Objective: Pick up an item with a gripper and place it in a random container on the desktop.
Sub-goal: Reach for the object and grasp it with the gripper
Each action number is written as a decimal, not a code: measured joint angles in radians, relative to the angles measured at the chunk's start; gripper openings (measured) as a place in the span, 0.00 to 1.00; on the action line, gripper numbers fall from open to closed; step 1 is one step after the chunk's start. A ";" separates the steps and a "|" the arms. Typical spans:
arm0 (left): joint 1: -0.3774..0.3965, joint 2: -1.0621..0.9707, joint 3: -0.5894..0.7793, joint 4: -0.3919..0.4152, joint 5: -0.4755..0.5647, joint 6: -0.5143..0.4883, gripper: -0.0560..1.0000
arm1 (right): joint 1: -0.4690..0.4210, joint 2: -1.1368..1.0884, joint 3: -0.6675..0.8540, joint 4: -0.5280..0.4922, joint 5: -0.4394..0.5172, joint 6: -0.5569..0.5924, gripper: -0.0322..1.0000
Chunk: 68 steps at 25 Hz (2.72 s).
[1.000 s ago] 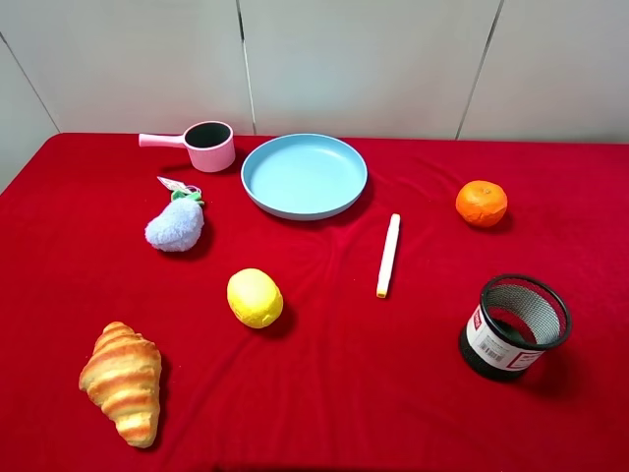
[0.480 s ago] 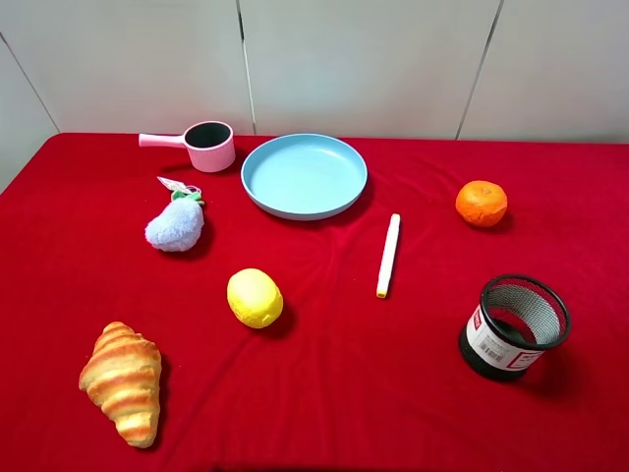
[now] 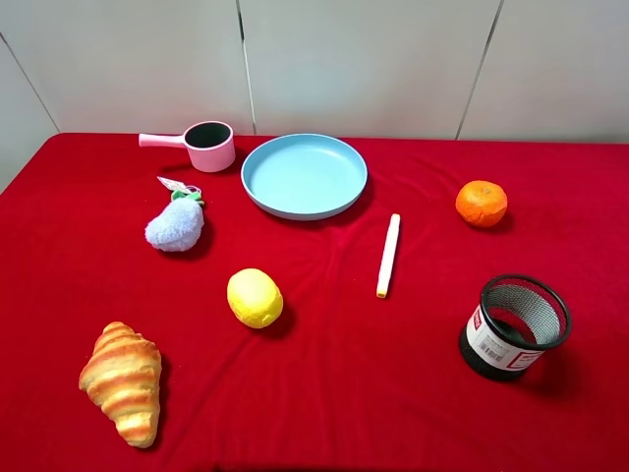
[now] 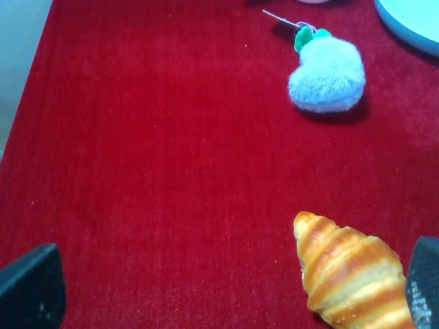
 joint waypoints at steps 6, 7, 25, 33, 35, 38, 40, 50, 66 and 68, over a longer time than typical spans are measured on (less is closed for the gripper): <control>0.000 0.000 0.000 0.000 0.000 0.000 0.99 | 0.000 0.204 -0.081 0.000 -0.051 0.000 0.70; 0.000 0.000 0.000 0.000 0.000 0.000 0.99 | 0.000 0.238 -0.099 0.000 -0.055 0.000 0.70; 0.000 0.000 0.000 0.000 0.000 0.000 0.99 | 0.000 0.806 -0.452 0.000 -0.069 0.000 0.70; 0.000 0.000 0.000 0.000 0.000 0.000 0.99 | 0.000 1.002 -0.599 0.000 -0.064 -0.017 0.70; 0.000 0.000 0.000 0.000 0.000 0.000 0.99 | 0.000 1.042 -0.629 0.000 -0.057 -0.017 0.70; 0.000 0.000 0.000 0.000 0.000 0.000 0.99 | 0.000 1.101 -0.670 0.000 -0.040 -0.017 0.70; 0.000 0.000 0.000 0.000 0.000 0.000 0.99 | 0.000 1.144 -0.698 0.000 -0.033 -0.017 0.70; 0.000 0.000 0.000 0.000 0.000 0.000 0.99 | 0.000 1.321 -0.740 0.005 -0.025 -0.018 0.70; 0.000 0.000 0.000 0.000 0.000 0.000 0.99 | 0.047 1.606 -0.850 0.003 -0.031 -0.037 0.70; 0.000 0.000 0.000 0.000 0.000 0.000 0.99 | 0.047 1.642 -0.876 0.000 -0.029 -0.044 0.70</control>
